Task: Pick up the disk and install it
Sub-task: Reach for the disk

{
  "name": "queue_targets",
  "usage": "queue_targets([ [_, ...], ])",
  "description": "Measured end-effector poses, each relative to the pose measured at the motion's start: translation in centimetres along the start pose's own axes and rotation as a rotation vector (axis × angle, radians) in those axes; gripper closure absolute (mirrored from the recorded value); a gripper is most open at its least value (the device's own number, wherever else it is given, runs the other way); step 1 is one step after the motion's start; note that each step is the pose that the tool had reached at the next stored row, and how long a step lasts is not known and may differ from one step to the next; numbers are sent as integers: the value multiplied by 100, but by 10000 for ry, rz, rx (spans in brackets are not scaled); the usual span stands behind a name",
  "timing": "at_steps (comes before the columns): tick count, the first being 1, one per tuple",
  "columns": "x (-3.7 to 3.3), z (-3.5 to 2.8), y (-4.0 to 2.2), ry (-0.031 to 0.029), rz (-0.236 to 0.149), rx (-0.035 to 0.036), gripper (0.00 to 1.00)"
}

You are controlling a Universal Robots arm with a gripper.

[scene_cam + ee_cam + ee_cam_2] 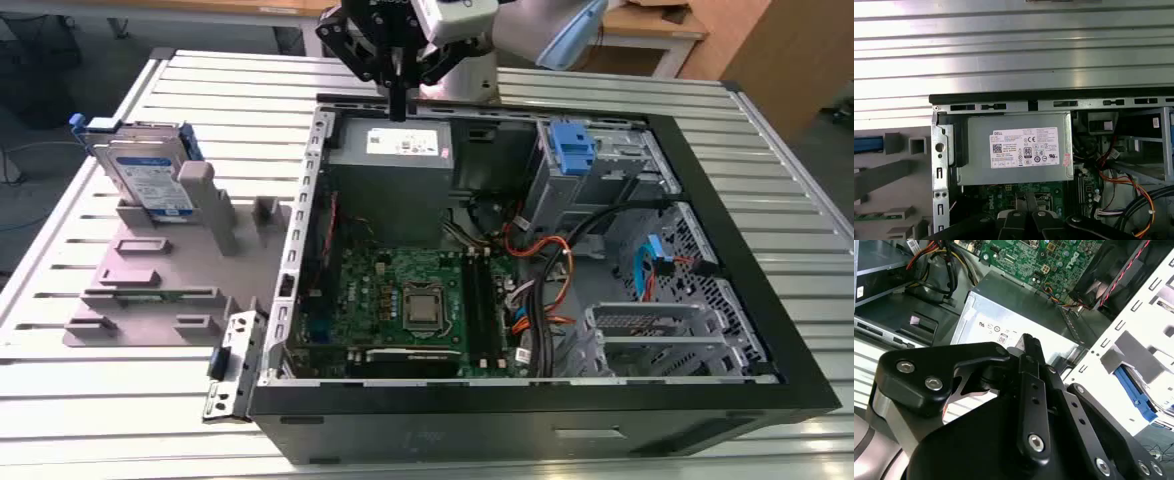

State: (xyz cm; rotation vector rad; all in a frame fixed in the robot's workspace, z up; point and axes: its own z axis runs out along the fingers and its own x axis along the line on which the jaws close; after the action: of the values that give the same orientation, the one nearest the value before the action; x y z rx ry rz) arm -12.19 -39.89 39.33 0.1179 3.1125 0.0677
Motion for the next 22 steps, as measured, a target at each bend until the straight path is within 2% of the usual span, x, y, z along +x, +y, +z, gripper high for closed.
queue_targets([
  [13,8,0,0,0,3,1,89],
  [17,68,-1,-5,-2,0,0,89],
  [22,204,-2,-16,-14,0,-1,89],
])
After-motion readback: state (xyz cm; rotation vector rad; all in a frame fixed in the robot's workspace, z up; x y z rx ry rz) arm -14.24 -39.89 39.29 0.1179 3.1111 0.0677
